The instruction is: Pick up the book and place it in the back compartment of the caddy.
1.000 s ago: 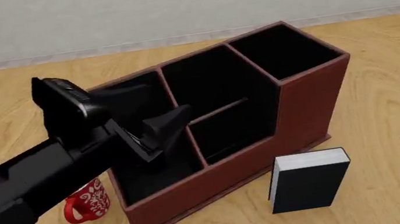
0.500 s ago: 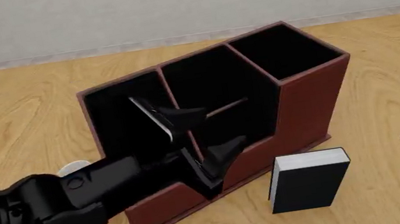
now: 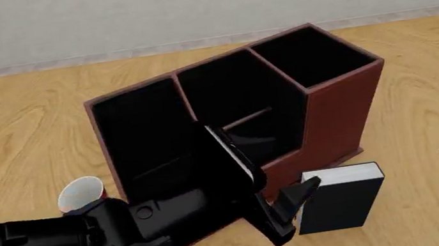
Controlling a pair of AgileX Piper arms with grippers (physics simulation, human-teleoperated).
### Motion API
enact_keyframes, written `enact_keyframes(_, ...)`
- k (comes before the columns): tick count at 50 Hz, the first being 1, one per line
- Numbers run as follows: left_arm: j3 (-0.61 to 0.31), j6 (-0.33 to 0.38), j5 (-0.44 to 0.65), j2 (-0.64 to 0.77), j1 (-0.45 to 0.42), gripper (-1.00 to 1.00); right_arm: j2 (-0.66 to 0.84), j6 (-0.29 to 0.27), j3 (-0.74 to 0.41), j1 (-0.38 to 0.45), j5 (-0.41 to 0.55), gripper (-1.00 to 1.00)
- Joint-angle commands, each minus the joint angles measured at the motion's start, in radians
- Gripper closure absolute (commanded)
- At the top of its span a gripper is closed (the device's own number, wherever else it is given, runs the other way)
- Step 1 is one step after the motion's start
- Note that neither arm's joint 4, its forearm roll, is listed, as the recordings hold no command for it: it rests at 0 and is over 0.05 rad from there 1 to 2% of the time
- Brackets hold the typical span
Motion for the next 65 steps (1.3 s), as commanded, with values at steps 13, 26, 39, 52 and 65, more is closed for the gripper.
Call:
enact_keyframes(13, -0.07, -0.014, -0.047, 0.156, -0.054, -1.0, -0.003, -0.004, 0.0, 0.001, 0.001, -1.0)
enact_keyframes(26, -0.086, 0.005, -0.021, 0.186, -0.04, -1.0, -0.007, -0.005, -0.001, 0.001, 0.005, -1.0)
enact_keyframes(39, -0.096, 0.018, -0.012, 0.213, -0.026, -1.0, 0.004, 0.003, 0.0, 0.0, -0.002, -1.0)
enact_keyframes(52, -0.113, 0.008, 0.01, 0.23, -0.021, -1.0, 0.003, 0.001, 0.0, 0.0, -0.002, -1.0)
enact_keyframes(65, -0.129, 0.016, 0.013, 0.271, -0.018, -1.0, -0.009, -0.004, -0.001, 0.001, 0.007, -1.0)
